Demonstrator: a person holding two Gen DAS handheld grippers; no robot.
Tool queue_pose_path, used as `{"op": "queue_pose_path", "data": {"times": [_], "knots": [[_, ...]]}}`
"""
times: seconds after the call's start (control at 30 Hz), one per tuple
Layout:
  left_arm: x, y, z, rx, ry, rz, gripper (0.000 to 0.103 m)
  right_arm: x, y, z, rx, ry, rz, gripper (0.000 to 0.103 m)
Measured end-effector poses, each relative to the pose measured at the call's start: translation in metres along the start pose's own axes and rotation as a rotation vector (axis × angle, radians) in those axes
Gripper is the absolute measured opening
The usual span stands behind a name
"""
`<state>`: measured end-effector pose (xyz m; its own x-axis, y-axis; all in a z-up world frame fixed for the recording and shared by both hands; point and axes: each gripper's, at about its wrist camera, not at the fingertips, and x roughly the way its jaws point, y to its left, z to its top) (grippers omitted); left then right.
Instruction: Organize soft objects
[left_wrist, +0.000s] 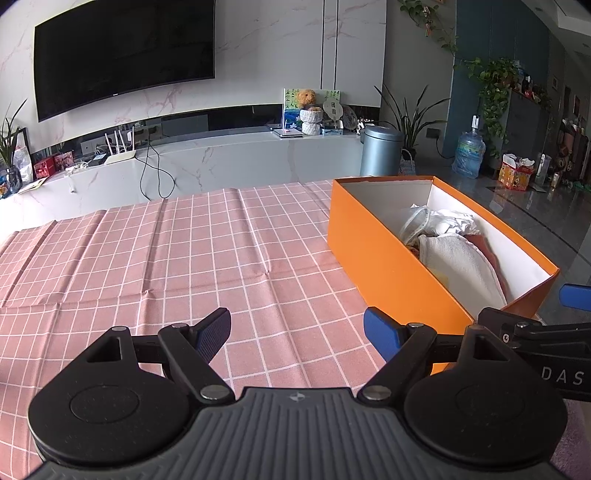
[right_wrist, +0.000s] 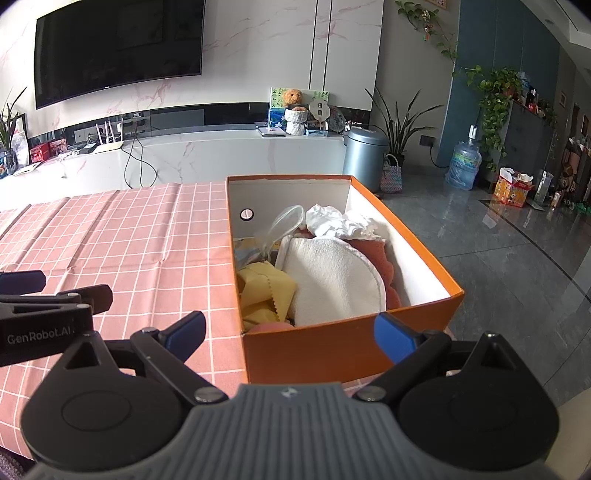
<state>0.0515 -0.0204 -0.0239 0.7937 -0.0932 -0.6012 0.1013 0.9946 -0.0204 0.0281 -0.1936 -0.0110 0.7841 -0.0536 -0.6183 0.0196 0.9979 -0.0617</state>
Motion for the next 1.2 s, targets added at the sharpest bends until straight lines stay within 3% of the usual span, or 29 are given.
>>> {"op": "queue_pose_path", "data": {"times": [1.2], "knots": [[-0.0019, -0.0024, 0.0007, 0.006, 0.000, -0.005, 0.096, 0.0011, 0.0013, -0.0028, -0.002, 0.006, 0.000, 0.096]]}}
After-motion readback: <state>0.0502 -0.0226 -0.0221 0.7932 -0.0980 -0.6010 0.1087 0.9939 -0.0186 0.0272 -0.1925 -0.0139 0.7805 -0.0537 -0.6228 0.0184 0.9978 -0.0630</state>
